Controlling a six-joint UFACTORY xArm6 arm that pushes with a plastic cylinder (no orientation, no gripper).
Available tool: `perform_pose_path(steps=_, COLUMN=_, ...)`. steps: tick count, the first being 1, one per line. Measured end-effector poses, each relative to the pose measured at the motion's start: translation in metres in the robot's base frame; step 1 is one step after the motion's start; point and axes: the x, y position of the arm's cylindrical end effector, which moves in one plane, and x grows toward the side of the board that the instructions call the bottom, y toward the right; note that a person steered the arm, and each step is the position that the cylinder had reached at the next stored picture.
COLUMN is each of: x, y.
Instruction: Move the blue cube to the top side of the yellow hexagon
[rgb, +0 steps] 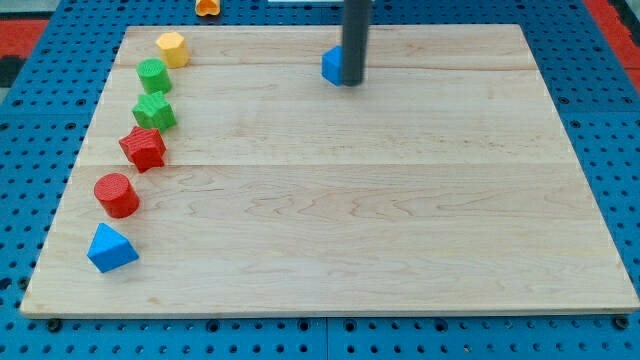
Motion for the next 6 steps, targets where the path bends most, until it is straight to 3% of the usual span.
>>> perform_pose_path(steps=2, x=-0.055, y=-0.022)
perform_pose_path(steps=3, x=-0.068, y=0.036)
perform_pose_path(steps=4, x=-0.089, y=0.024)
perform_pose_path(steps=6, x=-0.086, y=-0.125)
